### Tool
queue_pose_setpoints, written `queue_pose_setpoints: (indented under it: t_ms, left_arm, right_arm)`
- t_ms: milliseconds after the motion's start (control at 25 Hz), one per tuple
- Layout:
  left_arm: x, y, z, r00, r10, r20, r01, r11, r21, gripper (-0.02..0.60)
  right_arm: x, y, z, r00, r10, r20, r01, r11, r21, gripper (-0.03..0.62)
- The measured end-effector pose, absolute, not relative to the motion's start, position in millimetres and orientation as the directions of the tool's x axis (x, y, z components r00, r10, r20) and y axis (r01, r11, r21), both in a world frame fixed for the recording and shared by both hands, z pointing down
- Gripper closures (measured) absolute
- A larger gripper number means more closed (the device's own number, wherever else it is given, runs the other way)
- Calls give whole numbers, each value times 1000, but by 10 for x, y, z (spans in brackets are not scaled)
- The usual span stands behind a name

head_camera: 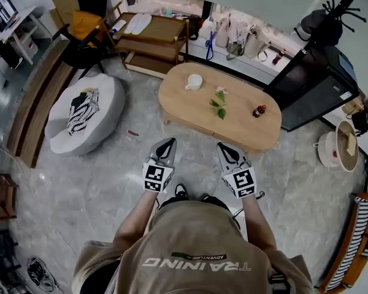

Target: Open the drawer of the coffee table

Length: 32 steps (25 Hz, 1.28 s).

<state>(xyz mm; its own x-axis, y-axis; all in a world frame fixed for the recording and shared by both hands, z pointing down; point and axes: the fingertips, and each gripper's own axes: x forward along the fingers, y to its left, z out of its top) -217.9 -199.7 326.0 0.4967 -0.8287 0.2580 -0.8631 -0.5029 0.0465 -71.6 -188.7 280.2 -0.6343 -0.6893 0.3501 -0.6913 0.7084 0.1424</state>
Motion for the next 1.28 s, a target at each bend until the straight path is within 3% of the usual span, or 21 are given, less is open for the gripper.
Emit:
queue_pose_setpoints:
  t_ms: [840, 1280]
  left_arm:
    - [-1365, -1507, 3291, 408, -867, 286, -911, -407, 65, 580]
    - [-1502, -2270, 3466, 442, -868, 226, -895, -444, 44, 580]
  right_arm:
    - [471, -1505, 3261, -672, -645, 364, -675, 735, 55, 589]
    - [494, -2103, 3695, -611, -709, 351, -738, 671, 70, 589]
